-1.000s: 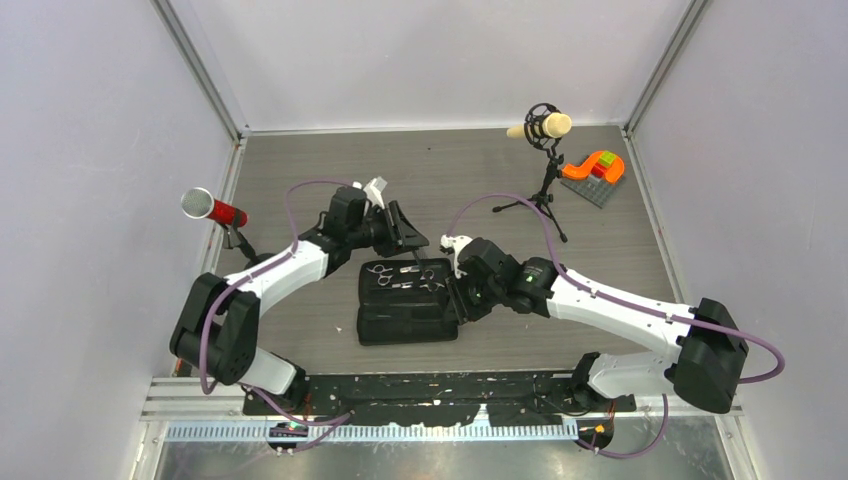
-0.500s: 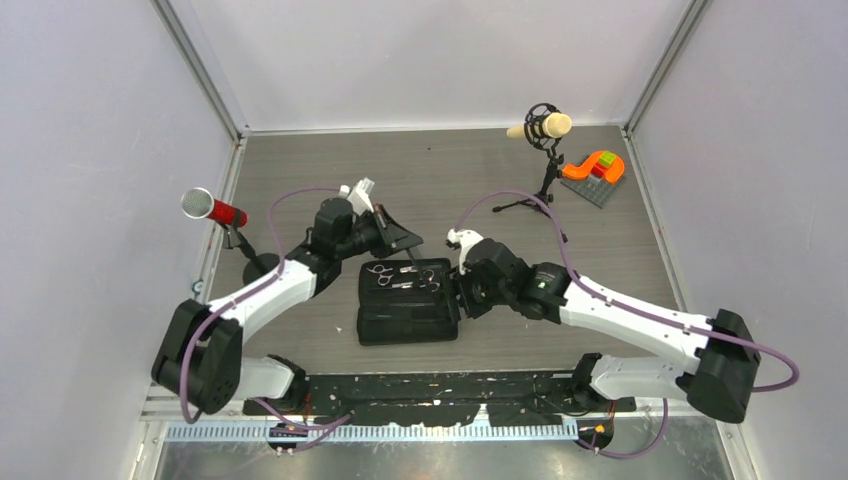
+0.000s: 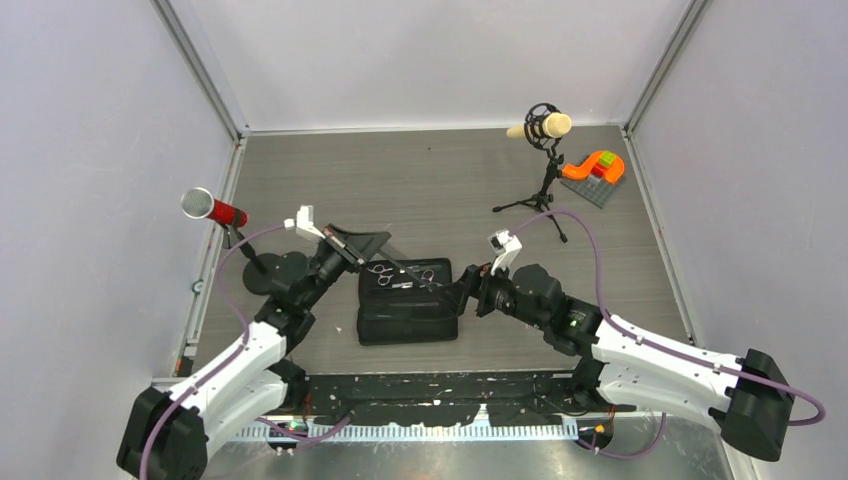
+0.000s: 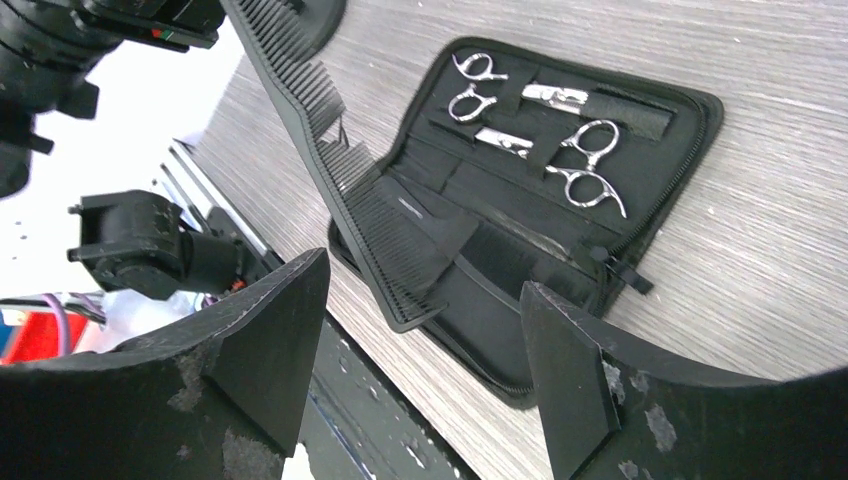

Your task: Sort the hair-cutting tools

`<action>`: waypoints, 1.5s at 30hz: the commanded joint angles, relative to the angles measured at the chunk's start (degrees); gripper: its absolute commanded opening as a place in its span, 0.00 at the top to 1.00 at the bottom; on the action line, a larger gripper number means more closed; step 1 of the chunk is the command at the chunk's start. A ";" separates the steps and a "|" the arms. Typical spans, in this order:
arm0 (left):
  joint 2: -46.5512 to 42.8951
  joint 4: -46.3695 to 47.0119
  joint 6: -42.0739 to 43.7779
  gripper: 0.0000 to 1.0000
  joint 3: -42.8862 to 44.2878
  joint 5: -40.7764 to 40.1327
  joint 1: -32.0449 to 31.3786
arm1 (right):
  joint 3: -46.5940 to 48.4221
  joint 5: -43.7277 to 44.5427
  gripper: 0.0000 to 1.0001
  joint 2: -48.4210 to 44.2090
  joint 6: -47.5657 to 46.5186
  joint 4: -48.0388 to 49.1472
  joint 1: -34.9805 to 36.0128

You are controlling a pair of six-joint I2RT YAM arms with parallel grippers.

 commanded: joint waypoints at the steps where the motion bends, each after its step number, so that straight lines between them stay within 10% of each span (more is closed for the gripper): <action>1: -5.44 8.43 -3.76 1.00 -2.52 -7.94 0.29 | -1.38 -1.01 0.21 0.31 2.89 17.45 -0.45; 11: -12.08 12.82 -9.48 1.00 -8.90 -14.30 0.27 | -5.61 -9.57 0.32 5.75 7.27 36.75 -2.37; 25: -14.46 13.62 -10.99 1.00 -11.53 -15.03 0.25 | -9.52 -12.57 0.92 7.84 11.52 45.62 -5.66; 29: -16.18 10.89 -9.60 0.89 -12.69 -15.27 0.29 | -10.10 -13.47 0.95 7.38 11.53 45.75 -6.56; 34: -23.45 -14.74 0.35 0.51 -7.61 -14.81 0.55 | -9.35 -19.07 0.95 5.31 11.58 38.70 -10.98; 45: -16.62 -64.33 27.38 0.45 10.56 -4.33 0.35 | -2.58 -28.53 0.95 -1.15 4.74 2.16 -18.16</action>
